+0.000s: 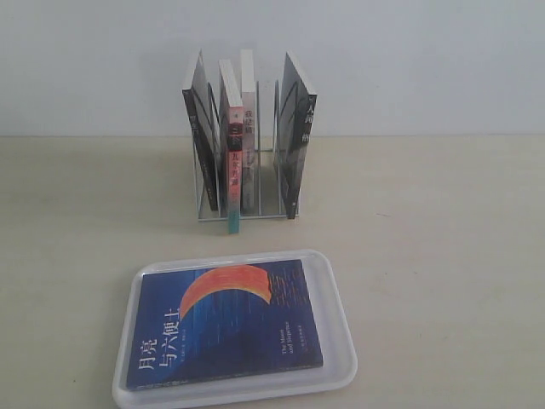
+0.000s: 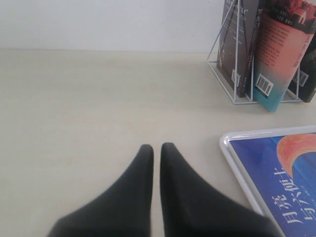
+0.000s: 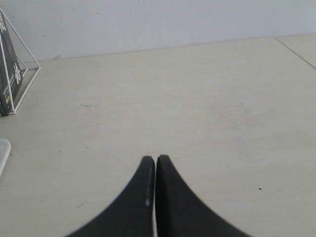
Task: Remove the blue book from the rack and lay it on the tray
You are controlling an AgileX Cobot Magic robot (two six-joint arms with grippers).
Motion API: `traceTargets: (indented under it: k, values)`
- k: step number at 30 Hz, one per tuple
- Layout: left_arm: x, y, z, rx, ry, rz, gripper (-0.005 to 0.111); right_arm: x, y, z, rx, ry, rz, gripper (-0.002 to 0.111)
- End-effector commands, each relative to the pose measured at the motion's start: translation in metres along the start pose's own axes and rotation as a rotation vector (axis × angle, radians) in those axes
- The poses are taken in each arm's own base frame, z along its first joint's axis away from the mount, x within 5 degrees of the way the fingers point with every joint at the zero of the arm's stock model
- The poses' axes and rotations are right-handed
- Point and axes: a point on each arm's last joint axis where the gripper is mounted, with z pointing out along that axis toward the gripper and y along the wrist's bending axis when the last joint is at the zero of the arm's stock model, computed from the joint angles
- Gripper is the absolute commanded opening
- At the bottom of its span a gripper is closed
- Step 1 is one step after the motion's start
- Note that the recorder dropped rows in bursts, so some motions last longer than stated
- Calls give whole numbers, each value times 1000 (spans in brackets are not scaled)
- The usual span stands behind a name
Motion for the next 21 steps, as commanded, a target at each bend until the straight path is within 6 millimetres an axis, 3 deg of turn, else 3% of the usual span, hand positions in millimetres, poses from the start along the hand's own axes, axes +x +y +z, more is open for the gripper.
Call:
traceTargets:
  k: [1, 21]
  values:
    - [1, 0, 0, -2, -4, 1, 5, -1, 0, 0, 7, -14, -15, 0]
    - [1, 0, 0, -2, -4, 1, 5, -1, 0, 0, 7, -17, -13, 0]
